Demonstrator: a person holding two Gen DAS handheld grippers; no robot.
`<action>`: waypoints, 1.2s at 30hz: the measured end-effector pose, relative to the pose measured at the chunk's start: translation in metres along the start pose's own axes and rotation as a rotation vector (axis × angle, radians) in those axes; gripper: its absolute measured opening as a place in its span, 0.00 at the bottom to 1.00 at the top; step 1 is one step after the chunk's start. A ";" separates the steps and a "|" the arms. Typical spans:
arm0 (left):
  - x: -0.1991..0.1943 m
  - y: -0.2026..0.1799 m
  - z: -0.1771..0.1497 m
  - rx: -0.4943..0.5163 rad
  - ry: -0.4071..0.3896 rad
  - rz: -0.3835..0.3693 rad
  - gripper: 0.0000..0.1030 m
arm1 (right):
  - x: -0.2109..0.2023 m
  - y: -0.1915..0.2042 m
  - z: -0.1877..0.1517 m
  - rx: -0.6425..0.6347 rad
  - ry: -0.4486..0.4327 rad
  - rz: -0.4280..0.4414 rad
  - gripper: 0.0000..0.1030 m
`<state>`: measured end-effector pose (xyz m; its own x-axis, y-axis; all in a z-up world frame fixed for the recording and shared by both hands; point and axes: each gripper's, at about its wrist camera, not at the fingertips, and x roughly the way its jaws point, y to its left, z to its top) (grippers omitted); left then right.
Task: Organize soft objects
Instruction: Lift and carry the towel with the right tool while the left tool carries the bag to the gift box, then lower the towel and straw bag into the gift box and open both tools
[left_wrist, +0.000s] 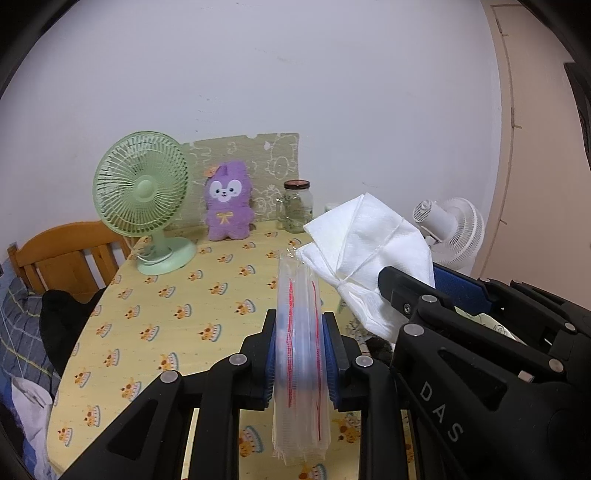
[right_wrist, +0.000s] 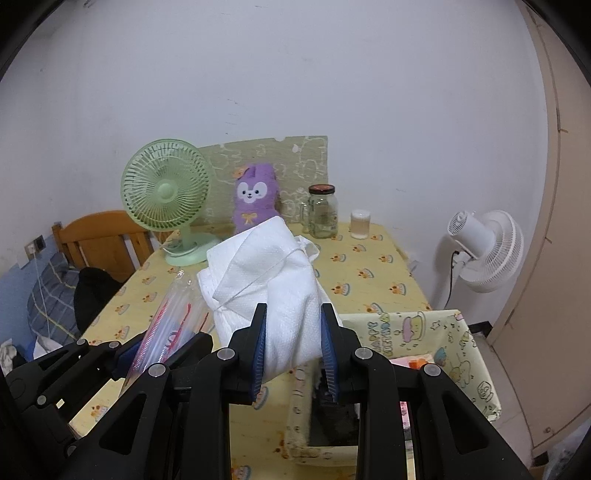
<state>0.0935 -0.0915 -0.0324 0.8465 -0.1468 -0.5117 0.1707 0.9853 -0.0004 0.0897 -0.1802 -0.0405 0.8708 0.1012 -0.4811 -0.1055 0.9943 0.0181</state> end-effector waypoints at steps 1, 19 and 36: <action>0.002 -0.003 0.000 0.002 0.004 -0.004 0.21 | 0.001 -0.002 -0.001 0.002 0.002 -0.001 0.29; 0.021 -0.053 -0.002 0.041 0.025 -0.057 0.21 | 0.004 -0.054 -0.014 0.038 0.010 -0.062 0.29; 0.040 -0.090 -0.001 0.079 0.048 -0.103 0.21 | 0.006 -0.094 -0.021 0.074 0.017 -0.103 0.29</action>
<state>0.1113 -0.1864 -0.0534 0.7975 -0.2411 -0.5530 0.2964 0.9550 0.0110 0.0953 -0.2742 -0.0634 0.8671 -0.0014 -0.4981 0.0199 0.9993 0.0318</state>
